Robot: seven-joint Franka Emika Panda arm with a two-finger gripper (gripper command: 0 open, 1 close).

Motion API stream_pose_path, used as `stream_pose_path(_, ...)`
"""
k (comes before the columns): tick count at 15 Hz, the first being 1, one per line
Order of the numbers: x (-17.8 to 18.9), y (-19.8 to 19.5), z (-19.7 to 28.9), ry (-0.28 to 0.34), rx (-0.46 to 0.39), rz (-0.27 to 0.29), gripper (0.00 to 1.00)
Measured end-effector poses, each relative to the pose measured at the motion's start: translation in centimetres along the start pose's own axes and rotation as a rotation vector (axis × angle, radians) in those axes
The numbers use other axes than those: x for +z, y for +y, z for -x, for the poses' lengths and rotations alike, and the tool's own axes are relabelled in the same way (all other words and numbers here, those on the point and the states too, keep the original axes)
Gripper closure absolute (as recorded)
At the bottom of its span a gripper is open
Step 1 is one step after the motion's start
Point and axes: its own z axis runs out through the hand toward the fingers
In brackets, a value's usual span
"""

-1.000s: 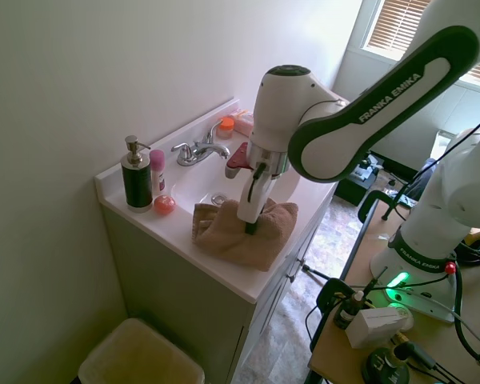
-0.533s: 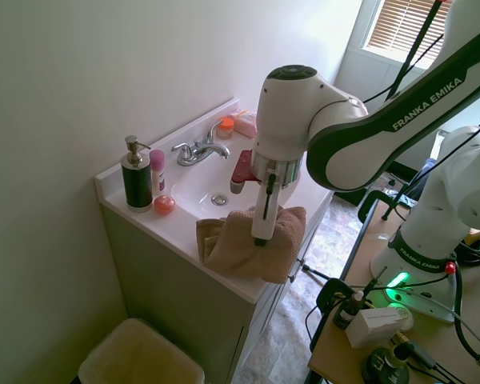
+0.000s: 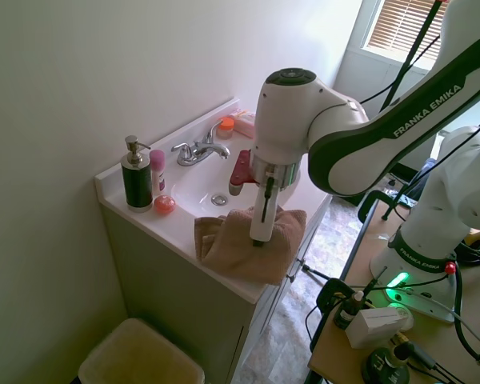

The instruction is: Wipe the sink

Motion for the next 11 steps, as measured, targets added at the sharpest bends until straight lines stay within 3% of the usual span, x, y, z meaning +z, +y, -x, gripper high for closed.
stream_pose_path(5,-0.4,0.0,-4.9,0.034,0.063,-0.009,0.00)
stream_pose_path(11,-1.3,5.7,-12.5,0.050,0.185,-0.009,0.00)
